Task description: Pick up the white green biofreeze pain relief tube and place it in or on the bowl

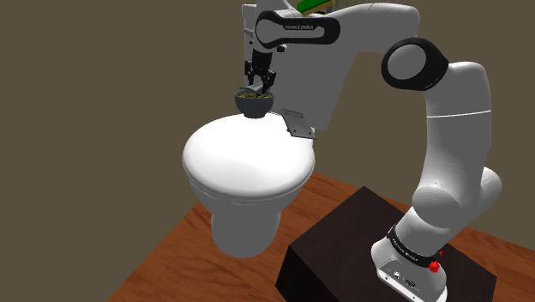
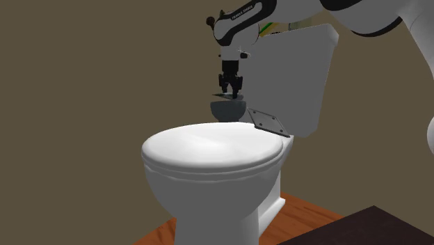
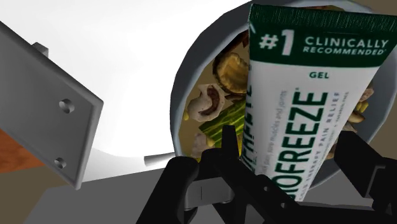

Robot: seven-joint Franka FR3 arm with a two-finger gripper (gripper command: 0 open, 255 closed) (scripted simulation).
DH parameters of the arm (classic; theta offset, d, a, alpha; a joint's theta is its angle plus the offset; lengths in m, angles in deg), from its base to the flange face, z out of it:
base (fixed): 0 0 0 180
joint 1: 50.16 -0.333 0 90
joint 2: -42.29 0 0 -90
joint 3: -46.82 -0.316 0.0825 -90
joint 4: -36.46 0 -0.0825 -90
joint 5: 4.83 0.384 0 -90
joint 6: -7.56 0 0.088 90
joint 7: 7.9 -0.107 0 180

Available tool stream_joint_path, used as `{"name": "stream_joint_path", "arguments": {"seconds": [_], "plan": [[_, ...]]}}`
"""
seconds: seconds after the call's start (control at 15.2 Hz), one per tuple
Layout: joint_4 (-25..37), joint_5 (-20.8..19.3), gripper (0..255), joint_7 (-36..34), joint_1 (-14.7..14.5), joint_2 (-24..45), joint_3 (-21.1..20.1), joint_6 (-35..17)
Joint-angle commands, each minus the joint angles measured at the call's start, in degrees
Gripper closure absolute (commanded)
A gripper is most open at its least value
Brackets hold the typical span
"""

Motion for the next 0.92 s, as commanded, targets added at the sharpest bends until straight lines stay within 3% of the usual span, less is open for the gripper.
{"name": "stream_joint_path", "arguments": {"seconds": [0.0,0.2,0.26,0.59,0.86], "plan": [[-0.1,0.0,255,0.0,0.0,0.0,0.0,-0.1],[-0.1,0.0,255,0.0,0.0,0.0,0.0,-0.1],[-0.1,0.0,0,0.0,0.0,0.0,0.0,-0.1],[-0.1,0.0,0,0.0,0.0,0.0,0.0,-0.1],[6.5,0.3,0,0.7,-1.1,-0.5,-0.3,6.8]]}}
